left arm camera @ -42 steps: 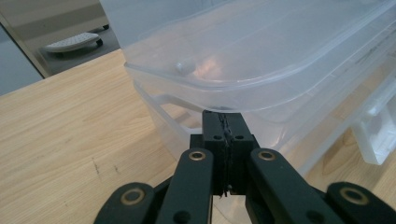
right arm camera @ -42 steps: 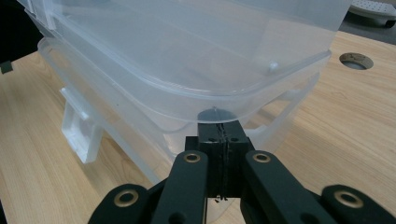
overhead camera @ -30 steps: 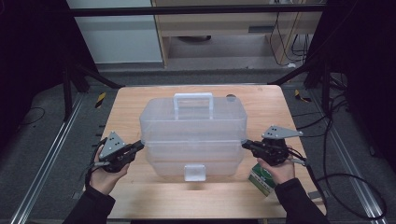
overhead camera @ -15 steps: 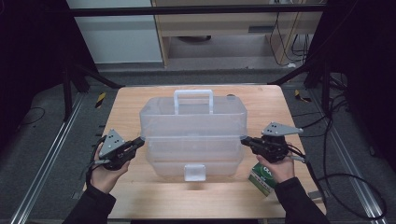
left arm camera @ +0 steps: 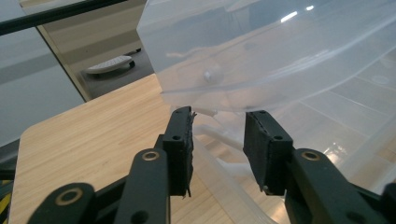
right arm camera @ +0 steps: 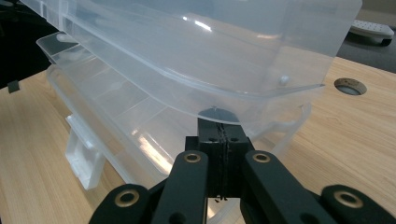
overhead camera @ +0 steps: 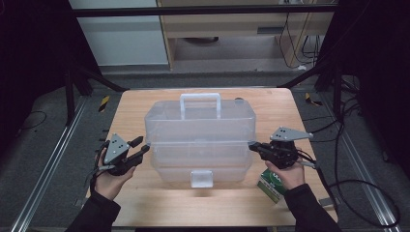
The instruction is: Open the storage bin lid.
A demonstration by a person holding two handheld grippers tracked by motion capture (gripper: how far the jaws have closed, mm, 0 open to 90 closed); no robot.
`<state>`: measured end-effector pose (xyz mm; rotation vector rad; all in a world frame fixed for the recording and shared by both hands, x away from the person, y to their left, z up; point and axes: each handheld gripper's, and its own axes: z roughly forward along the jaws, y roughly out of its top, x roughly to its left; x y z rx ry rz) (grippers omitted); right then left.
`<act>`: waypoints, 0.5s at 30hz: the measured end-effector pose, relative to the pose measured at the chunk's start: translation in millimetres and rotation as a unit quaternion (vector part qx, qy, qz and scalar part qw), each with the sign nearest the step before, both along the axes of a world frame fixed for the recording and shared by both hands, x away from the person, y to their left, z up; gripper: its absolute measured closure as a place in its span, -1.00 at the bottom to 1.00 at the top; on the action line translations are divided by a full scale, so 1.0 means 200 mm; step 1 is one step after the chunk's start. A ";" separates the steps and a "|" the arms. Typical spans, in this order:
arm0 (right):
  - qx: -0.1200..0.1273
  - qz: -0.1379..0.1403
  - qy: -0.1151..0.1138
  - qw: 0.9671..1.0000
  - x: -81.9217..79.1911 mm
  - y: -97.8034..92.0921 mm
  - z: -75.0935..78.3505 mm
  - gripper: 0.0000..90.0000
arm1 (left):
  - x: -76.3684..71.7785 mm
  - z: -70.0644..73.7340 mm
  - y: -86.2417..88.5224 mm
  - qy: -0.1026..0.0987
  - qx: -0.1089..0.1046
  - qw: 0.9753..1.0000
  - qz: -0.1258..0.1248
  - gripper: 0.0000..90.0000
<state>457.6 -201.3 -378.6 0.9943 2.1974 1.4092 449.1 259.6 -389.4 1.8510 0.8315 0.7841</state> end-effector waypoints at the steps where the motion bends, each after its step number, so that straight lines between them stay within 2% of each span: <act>1: 0.000 0.001 -0.001 1.000 0.00 0.00 0.00 1.00 | 0.00 0.00 0.00 -0.002 -0.001 1.000 -0.001 0.33; 6: -0.002 0.001 -0.001 1.000 0.00 0.00 0.00 1.00 | 0.02 -0.01 -0.02 -0.006 -0.001 1.000 -0.006 0.30; 7: -0.003 0.001 -0.002 1.000 0.00 0.00 0.00 1.00 | 0.03 -0.01 -0.03 -0.014 0.000 1.000 -0.009 0.29; 8: -0.003 0.001 -0.001 1.000 0.00 0.00 0.00 1.00 | 0.03 -0.01 -0.03 -0.010 -0.004 1.000 -0.008 0.29; 15: -0.002 0.002 -0.001 1.000 0.00 0.01 0.00 1.00 | 0.05 -0.01 -0.06 -0.020 -0.006 1.000 -0.011 0.28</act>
